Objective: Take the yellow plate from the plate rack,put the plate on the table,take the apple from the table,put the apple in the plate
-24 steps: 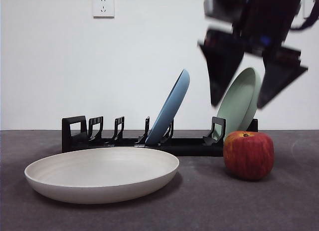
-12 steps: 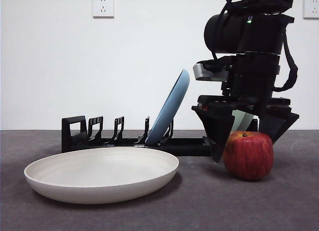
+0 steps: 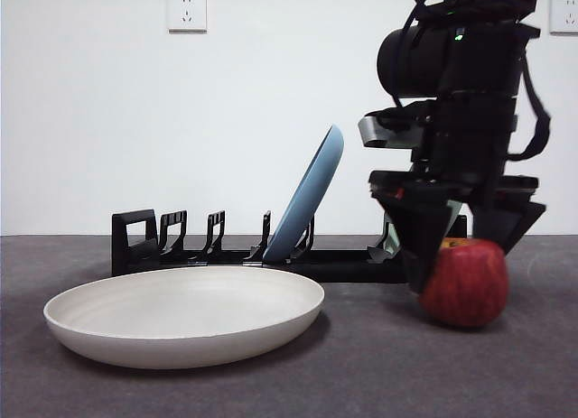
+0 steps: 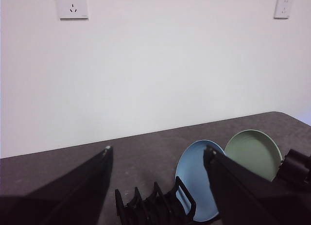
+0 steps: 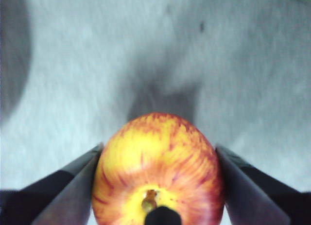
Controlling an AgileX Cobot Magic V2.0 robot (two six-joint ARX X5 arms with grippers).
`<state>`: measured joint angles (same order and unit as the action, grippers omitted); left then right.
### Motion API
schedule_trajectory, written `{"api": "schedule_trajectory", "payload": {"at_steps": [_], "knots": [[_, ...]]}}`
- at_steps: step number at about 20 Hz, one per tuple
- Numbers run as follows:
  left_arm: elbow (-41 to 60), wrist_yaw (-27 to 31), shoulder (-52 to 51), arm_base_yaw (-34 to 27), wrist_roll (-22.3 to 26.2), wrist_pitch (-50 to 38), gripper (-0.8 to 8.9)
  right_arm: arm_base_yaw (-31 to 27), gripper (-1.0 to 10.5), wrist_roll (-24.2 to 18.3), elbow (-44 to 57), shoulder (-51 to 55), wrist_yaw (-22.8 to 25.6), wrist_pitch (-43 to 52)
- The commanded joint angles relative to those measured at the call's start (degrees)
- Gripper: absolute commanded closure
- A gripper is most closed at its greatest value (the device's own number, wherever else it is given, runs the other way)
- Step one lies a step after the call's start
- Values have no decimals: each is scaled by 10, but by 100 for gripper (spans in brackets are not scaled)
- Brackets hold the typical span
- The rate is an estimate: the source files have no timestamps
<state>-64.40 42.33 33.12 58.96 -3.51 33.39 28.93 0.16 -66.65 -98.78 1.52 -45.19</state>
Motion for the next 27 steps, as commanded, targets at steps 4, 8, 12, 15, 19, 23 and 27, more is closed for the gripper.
{"api": "schedule_trajectory", "payload": {"at_steps": [4, 8, 12, 15, 19, 23, 27], "knots": [[2, -5, -2, 2, 5, 2, 499, 30, 958, 24, -84, 47, -57, -21], [2, -5, -2, 2, 5, 7, 499, 80, 959, 38, -142, 47, -106, -7], [2, -5, -2, 2, 5, 19, 499, 143, 960, 46, -152, 42, -105, 45], [2, -5, -2, 2, 5, 19, 499, 170, 959, 51, -152, 14, -105, 81], [2, -5, -2, 2, 5, 25, 499, 191, 959, 51, -152, -48, -104, 118], [2, -5, -2, 2, 5, 27, 499, 203, 959, 49, -152, -114, -102, 138], [2, -5, -2, 2, 5, 29, 499, 208, 959, 49, -152, -155, -99, 138]]}}
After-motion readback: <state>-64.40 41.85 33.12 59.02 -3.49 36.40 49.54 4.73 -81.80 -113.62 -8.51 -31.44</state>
